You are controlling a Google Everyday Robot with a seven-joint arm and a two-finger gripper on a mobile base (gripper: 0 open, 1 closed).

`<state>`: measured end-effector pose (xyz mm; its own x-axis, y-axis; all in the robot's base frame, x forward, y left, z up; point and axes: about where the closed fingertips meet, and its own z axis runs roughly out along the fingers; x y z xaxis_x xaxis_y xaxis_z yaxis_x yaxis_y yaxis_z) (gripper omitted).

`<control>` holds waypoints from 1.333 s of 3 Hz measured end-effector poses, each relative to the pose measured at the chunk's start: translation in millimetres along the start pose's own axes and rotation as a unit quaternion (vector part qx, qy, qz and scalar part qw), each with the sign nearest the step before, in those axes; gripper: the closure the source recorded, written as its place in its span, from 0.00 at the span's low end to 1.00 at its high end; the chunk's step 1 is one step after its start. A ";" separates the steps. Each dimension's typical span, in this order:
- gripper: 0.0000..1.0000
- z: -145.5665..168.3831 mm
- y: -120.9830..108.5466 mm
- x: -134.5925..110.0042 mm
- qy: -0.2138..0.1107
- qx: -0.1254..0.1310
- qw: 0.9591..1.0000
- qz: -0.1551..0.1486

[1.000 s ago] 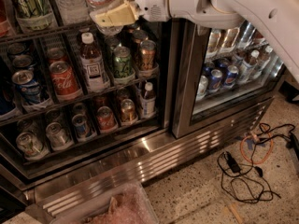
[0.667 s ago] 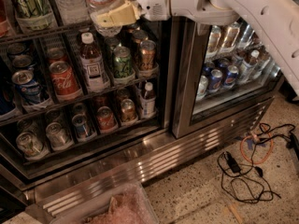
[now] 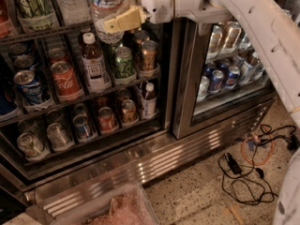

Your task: Pick water bottle from top shelf of fridge

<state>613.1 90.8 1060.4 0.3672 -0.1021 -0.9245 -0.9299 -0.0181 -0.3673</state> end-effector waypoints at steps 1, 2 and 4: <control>1.00 5.5 8.3 -1.8 0.012 -0.029 1.000 0.002; 1.00 8.0 21.6 -6.5 0.043 -0.044 0.998 0.005; 1.00 10.6 47.6 -7.1 0.076 -0.061 0.995 0.027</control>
Offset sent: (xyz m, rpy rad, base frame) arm -0.0401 0.0063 -0.0037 -0.2041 0.0255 0.0465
